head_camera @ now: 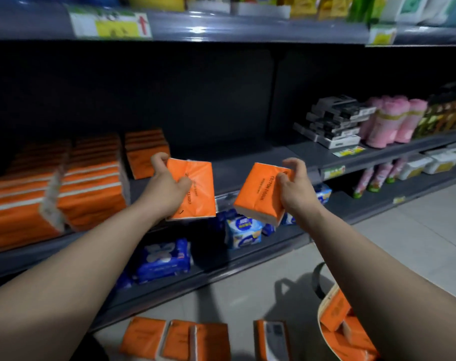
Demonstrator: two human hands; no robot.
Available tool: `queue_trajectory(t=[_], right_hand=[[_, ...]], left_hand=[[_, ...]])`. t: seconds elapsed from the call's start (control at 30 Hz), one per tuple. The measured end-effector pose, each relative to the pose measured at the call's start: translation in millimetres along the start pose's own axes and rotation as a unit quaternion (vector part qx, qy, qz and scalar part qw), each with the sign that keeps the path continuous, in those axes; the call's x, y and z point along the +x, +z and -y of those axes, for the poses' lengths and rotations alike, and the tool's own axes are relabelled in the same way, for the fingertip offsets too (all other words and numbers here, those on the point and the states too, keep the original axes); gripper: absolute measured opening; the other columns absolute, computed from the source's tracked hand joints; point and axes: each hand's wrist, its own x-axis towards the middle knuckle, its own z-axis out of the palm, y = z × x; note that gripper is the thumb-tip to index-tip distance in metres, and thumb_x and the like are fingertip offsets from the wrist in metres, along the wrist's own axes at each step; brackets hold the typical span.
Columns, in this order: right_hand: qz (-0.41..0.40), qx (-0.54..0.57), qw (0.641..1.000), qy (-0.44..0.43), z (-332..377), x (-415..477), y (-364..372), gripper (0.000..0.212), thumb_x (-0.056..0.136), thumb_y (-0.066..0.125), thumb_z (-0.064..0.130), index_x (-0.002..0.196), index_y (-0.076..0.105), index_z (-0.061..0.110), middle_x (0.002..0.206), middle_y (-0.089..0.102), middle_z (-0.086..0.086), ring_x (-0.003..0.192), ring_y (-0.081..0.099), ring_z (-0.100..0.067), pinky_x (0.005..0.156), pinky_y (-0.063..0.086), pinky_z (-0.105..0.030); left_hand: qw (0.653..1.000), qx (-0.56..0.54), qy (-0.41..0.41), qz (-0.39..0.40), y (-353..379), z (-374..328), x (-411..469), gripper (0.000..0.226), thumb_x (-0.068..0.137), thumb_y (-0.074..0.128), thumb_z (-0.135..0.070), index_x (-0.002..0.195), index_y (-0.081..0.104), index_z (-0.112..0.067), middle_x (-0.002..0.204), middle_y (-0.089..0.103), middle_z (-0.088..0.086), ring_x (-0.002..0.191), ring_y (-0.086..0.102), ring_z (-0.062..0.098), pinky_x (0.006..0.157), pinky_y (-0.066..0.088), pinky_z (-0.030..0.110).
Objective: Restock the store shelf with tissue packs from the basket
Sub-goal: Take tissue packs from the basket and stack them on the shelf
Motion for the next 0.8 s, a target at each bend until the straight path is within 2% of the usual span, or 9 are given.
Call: queue_trajectory(t=[0.1, 0.17, 0.23, 0.33, 0.43, 0.5, 0.6, 0.7, 0.8], right_hand=[[0.013, -0.011, 1.000, 0.014, 6, 7, 25, 0.023, 0.096, 0.032, 0.013, 0.115, 0.043, 0.020, 0.082, 0.048, 0.007, 0.069, 0.046, -0.007, 0.065, 0.039, -0.027], [0.013, 0.008, 0.998, 0.054, 8, 13, 39, 0.020, 0.097, 0.030, 0.018, 0.114, 0.042, 0.017, 0.088, 0.049, 0.002, 0.075, 0.047, -0.013, 0.073, 0.039, -0.029], [0.013, 0.032, 0.994, 0.100, 10, 22, 50, 0.018, 0.098, 0.030, 0.024, 0.110, 0.039, 0.014, 0.089, 0.048, -0.001, 0.077, 0.047, -0.017, 0.075, 0.040, -0.032], [0.043, 0.084, 0.977, 0.189, 12, 33, 63, 0.036, 0.092, 0.041, 0.033, 0.119, 0.036, 0.009, 0.096, 0.053, -0.009, 0.088, 0.056, -0.027, 0.078, 0.048, -0.040], [0.085, 0.119, 0.960, 0.239, 14, 40, 78, 0.058, 0.078, 0.060, 0.036, 0.123, 0.033, 0.012, 0.104, 0.057, -0.015, 0.089, 0.062, -0.033, 0.068, 0.053, -0.041], [0.102, 0.117, 0.958, 0.240, 13, 46, 89, 0.069, 0.067, 0.067, 0.033, 0.123, 0.033, 0.013, 0.105, 0.057, -0.016, 0.090, 0.063, -0.033, 0.070, 0.055, -0.044], [0.116, 0.116, 0.962, 0.216, 10, 55, 107, 0.059, 0.075, 0.068, 0.023, 0.117, 0.027, 0.017, 0.102, 0.053, -0.011, 0.092, 0.061, -0.031, 0.077, 0.055, -0.047], [0.100, 0.119, 0.971, 0.180, 8, 62, 122, 0.062, 0.075, 0.072, 0.017, 0.116, 0.026, 0.020, 0.100, 0.053, -0.007, 0.094, 0.060, -0.029, 0.085, 0.054, -0.050], [0.086, 0.132, 0.974, 0.165, 8, 66, 137, 0.067, 0.072, 0.076, 0.013, 0.119, 0.028, 0.021, 0.101, 0.055, -0.005, 0.091, 0.061, -0.026, 0.081, 0.054, -0.046]], left_hand=[[1.000, 0.020, -0.008, -0.017, -17, 1, 10, 0.061, 0.087, 0.062, -0.014, 0.133, 0.023, -0.014, 0.083, 0.041, -0.006, 0.066, 0.048, 0.015, 0.056, 0.039, 0.016], [0.998, 0.051, -0.011, -0.020, -27, 5, 23, 0.064, 0.082, 0.068, -0.017, 0.132, 0.029, -0.010, 0.101, 0.041, 0.000, 0.089, 0.053, 0.025, 0.076, 0.041, 0.023], [0.995, 0.093, -0.014, -0.025, -35, 12, 42, 0.060, 0.078, 0.072, -0.022, 0.127, 0.041, -0.007, 0.116, 0.052, 0.008, 0.108, 0.055, 0.030, 0.084, 0.041, 0.031], [0.990, 0.134, 0.016, -0.032, -43, 23, 71, 0.043, 0.078, 0.073, -0.021, 0.116, 0.058, -0.008, 0.116, 0.062, 0.013, 0.106, 0.057, 0.031, 0.081, 0.041, 0.030], [0.983, 0.170, 0.061, -0.015, -45, 34, 97, 0.036, 0.080, 0.070, -0.017, 0.115, 0.063, -0.014, 0.114, 0.065, 0.010, 0.105, 0.059, 0.028, 0.082, 0.043, 0.028], [0.976, 0.198, 0.084, 0.011, -44, 42, 113, 0.038, 0.082, 0.068, -0.017, 0.120, 0.063, -0.018, 0.120, 0.064, 0.008, 0.109, 0.059, 0.027, 0.088, 0.044, 0.028], [0.966, 0.239, 0.093, 0.039, -40, 53, 136, 0.046, 0.086, 0.067, -0.020, 0.130, 0.056, -0.018, 0.132, 0.058, 0.008, 0.119, 0.054, 0.027, 0.098, 0.041, 0.029], [0.957, 0.270, 0.099, 0.049, -35, 62, 151, 0.044, 0.085, 0.064, -0.009, 0.129, 0.056, -0.014, 0.130, 0.057, 0.011, 0.118, 0.054, 0.029, 0.097, 0.042, 0.030], [0.950, 0.296, 0.093, 0.043, -32, 70, 163, 0.046, 0.084, 0.056, 0.003, 0.128, 0.054, -0.010, 0.127, 0.056, 0.016, 0.114, 0.056, 0.032, 0.093, 0.046, 0.034]])
